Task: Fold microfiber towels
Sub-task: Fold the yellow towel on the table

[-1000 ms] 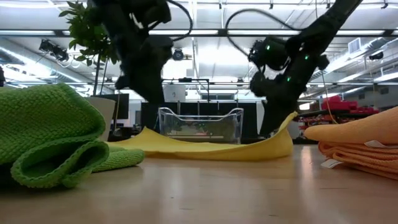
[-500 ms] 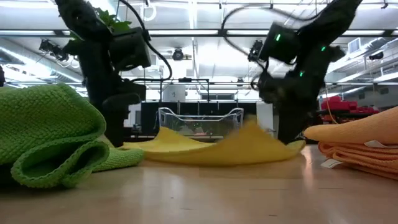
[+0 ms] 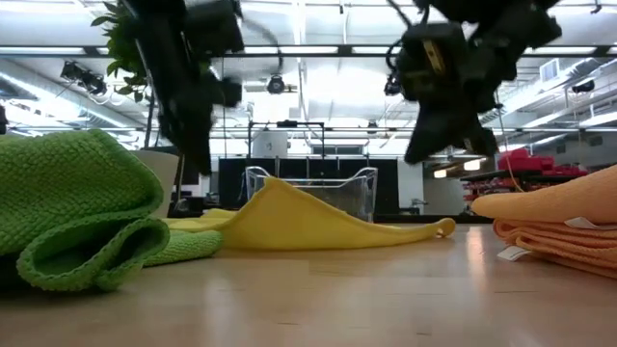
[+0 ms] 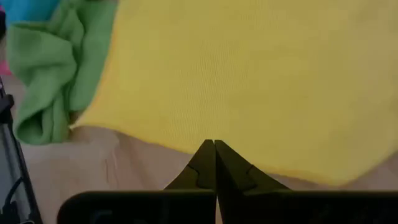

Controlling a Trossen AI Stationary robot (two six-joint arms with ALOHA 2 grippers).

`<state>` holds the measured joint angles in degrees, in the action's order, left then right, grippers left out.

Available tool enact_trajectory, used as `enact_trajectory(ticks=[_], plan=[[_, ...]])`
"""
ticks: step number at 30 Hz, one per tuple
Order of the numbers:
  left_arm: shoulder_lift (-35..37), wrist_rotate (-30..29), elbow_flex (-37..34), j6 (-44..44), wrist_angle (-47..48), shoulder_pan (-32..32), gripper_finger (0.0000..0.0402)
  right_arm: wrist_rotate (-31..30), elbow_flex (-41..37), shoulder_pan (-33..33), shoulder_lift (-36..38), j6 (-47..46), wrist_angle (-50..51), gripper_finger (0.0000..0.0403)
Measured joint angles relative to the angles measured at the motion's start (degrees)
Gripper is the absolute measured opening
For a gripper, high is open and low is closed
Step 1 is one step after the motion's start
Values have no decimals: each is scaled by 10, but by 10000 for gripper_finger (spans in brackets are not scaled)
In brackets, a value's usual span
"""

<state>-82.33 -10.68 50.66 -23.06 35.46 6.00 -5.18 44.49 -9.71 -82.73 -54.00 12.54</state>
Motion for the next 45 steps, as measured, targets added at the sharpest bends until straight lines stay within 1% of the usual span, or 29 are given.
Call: enact_trajectory(ticks=[3, 5, 8, 9, 12, 13, 16, 17, 19, 21, 23, 25, 27, 28, 30, 33, 34, 36, 37, 39, 42, 44, 45], plan=[[33, 2, 4, -30, 12, -75, 20, -32, 15, 12, 24, 27, 13, 1], [40, 4, -8, -66, -7, -133, 16, -45, 17, 29, 32, 46, 20, 1], [30, 7, -51, -122, -93, -214, 6, -39, 17, 65, 25, 68, 20, 1], [20, 6, -67, -142, -145, -234, 7, -31, 17, 75, 19, 74, 12, 1], [-19, 3, -100, -189, -252, -275, 9, -16, 17, 97, 2, 95, 2, 1], [-31, 0, -105, -206, -264, -284, 7, -16, 17, 100, -3, 102, -6, 1], [-77, 1, -107, -255, -257, -306, 6, -16, 18, 103, -20, 132, -25, 1], [-86, 9, -109, -272, -242, -316, 7, -16, 17, 103, -32, 140, -28, 1], [-99, 35, -105, -301, -251, -340, 8, -16, 18, 103, -54, 157, -36, 1], [-104, 62, -103, -327, -229, -371, 6, -13, 17, 103, -82, 170, -55, 1], [-96, 75, -98, -359, -178, -403, 5, -13, 18, 103, -105, 171, -58, 1], [-78, 82, -88, -397, -101, -435, 7, -15, 18, 102, -128, 152, -73, 1], [-56, 82, -79, -433, 3, -461, 9, -20, 17, 95, -142, 97, -61, 1], [-48, 77, -73, -455, 43, -472, 9, -23, 17, 89, -151, 69, -65, 1], [-12, 41, -54, -502, 102, -494, 6, -27, 17, 69, -163, 15, -73, 1], [20, -2, -28, -545, 146, -513, 5, -27, 18, 31, -185, -70, -130, 1], [28, -9, -23, -546, 159, -518, 7, -27, 23, 17, -195, -93, -147, 1], [39, -28, -4, -544, 149, -526, 14, -25, 44, -7, -214, -125, -167, 1], [40, -45, 2, -534, 141, -531, 16, -23, 60, -18, -222, -129, -166, 1], [39, -97, 10, -496, 132, -541, 18, -14, 99, -35, -234, -116, -163, 1], [34, -161, 15, -423, 66, -543, 11, -8, 160, -45, -227, -70, -99, 1], [27, -180, 14, -367, 40, -534, 6, -24, 197, -46, -207, -31, -21, 1], [17, -181, 14, -336, 9, -528, 5, -34, 216, -44, -196, -7, 12, 1]])
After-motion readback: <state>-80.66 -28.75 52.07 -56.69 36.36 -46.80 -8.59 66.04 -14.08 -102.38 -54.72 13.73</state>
